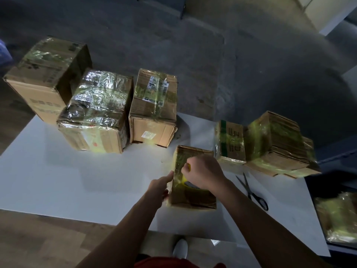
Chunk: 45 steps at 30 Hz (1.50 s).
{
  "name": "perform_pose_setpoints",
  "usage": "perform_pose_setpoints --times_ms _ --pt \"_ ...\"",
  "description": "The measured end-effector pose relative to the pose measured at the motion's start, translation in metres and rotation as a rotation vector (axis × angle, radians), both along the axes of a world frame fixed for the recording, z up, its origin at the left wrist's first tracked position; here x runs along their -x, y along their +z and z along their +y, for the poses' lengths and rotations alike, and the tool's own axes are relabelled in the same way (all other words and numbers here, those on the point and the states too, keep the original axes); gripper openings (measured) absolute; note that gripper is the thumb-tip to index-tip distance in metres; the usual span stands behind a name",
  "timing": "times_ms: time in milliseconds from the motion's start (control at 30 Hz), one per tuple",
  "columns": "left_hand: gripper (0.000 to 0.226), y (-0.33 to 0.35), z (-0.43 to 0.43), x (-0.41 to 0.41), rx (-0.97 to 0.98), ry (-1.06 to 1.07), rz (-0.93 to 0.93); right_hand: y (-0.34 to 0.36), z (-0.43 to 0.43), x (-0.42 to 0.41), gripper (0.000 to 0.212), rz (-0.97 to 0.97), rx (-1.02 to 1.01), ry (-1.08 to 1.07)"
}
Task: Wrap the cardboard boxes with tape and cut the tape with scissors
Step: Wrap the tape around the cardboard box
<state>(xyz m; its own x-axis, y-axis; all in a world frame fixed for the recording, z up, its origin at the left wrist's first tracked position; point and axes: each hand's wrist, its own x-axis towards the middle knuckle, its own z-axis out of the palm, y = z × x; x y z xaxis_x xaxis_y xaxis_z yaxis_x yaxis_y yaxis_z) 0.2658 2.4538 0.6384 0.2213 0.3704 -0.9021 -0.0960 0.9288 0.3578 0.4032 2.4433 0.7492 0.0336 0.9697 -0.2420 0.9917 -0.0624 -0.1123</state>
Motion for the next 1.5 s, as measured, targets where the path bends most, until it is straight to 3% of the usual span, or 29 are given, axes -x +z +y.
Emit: perform_pose_setpoints --times_ms 67,167,267,433,633,733,800,867,1000,1133,1267,1333,1400,1467,1500 --pt "0.058 -0.002 -0.001 0.002 0.045 -0.009 -0.063 0.0 -0.001 0.001 0.038 -0.001 -0.001 0.004" --pt "0.031 -0.005 0.0 -0.003 -0.012 -0.04 0.014 0.0 -0.001 0.002 0.038 -0.002 -0.02 0.005" --pt "0.022 -0.004 -0.006 -0.017 -0.361 -0.1 0.343 0.001 -0.001 0.001 0.037 0.017 -0.026 -0.001" --pt "0.026 0.019 -0.014 -0.03 -0.766 -0.179 0.516 0.0 0.0 -0.002 0.036 0.098 -0.074 -0.015" --pt "0.03 0.011 -0.014 -0.026 -0.806 -0.248 0.602 0.001 -0.008 -0.029 0.025 0.385 -0.04 0.115" --pt "0.028 0.01 -0.016 -0.029 -0.832 -0.273 0.643 -0.007 -0.022 -0.05 0.038 0.597 -0.02 -0.026" --pt "0.027 0.011 -0.015 -0.029 -0.848 -0.301 0.679 -0.013 -0.028 -0.059 0.062 0.687 0.004 -0.176" --pt "0.027 0.01 -0.015 -0.029 -0.865 -0.323 0.714 -0.018 -0.028 -0.061 0.073 0.66 0.009 -0.185" --pt "0.029 0.012 -0.012 -0.03 -0.888 -0.346 0.784 -0.006 -0.025 -0.068 0.032 0.54 -0.131 -0.042" --pt "0.028 0.013 -0.013 -0.032 -0.891 -0.351 0.815 0.007 -0.032 -0.086 0.044 0.302 -0.235 0.044" --pt "0.027 0.019 -0.014 -0.035 -0.902 -0.351 0.844 0.011 -0.029 -0.084 0.046 0.259 -0.209 0.021" --pt "0.021 0.029 -0.017 -0.036 -1.061 -0.329 0.901 0.01 -0.029 -0.082 0.045 0.255 -0.226 -0.012" --pt "0.02 0.034 -0.026 -0.034 -1.348 -0.402 0.907 0.007 -0.03 -0.078 0.043 0.235 -0.233 -0.016" --pt "0.038 0.031 -0.042 -0.03 -1.562 -0.623 0.833 0.003 -0.03 -0.075 0.039 0.263 -0.236 -0.007" --pt "0.049 0.028 -0.049 -0.027 -1.572 -0.734 0.777 0.003 -0.03 -0.076 0.036 0.29 -0.242 -0.011"
